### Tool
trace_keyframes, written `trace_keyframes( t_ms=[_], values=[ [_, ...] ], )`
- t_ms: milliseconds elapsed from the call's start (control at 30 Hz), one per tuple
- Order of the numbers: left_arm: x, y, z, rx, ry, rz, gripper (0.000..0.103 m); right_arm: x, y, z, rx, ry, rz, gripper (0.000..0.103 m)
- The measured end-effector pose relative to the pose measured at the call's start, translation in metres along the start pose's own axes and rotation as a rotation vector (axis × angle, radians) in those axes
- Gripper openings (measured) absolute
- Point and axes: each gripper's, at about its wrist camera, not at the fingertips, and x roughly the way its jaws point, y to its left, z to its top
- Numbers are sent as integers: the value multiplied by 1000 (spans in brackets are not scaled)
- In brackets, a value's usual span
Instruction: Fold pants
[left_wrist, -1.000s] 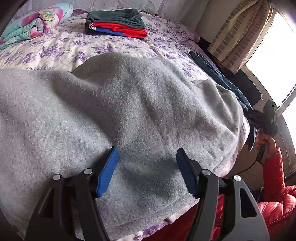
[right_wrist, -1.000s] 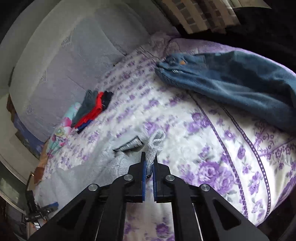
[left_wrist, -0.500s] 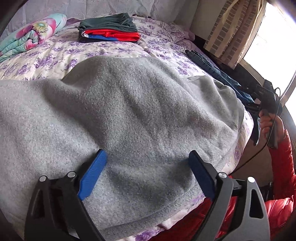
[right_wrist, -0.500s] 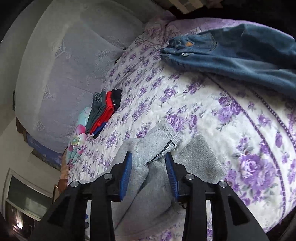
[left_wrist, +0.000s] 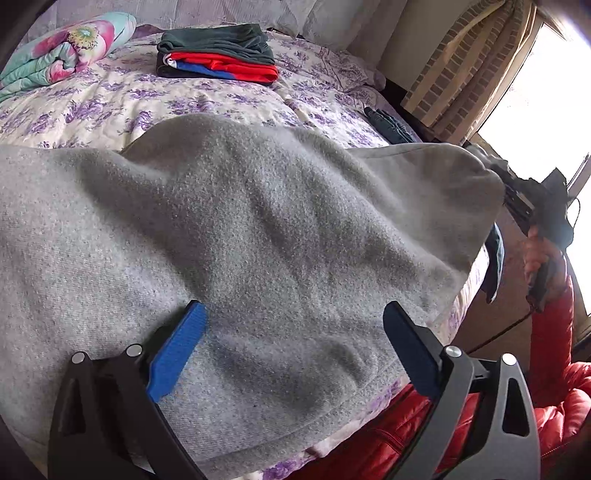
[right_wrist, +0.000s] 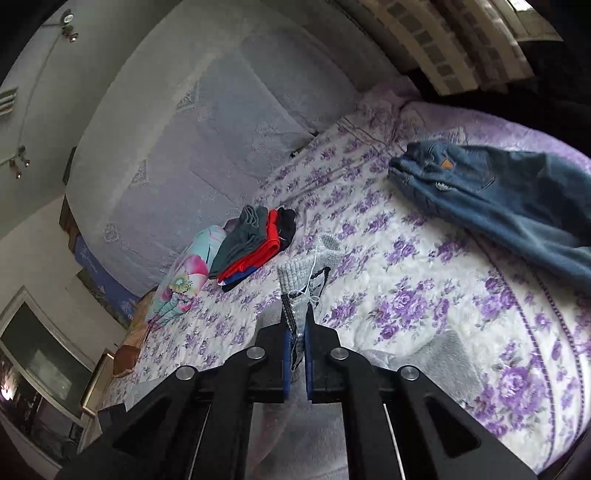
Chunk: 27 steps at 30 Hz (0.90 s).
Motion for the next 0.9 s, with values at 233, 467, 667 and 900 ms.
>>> trace_keyframes(
  t_ms=[233,467,667,900],
  values=[
    [-2,1,0,14,17,-33,94,24,-93,-58,154,168,-190,11],
    [-23,0,6,-25,-14,5,94,-28,-50,-19,5,-87,-268,20],
    [-18,-24,6,50,-24,31,94,55,30,-59,-227,211,18,18],
    [-11,-11,-18,68,-14,108,93,106,19,-67,-161,375,-42,6]
  ],
)
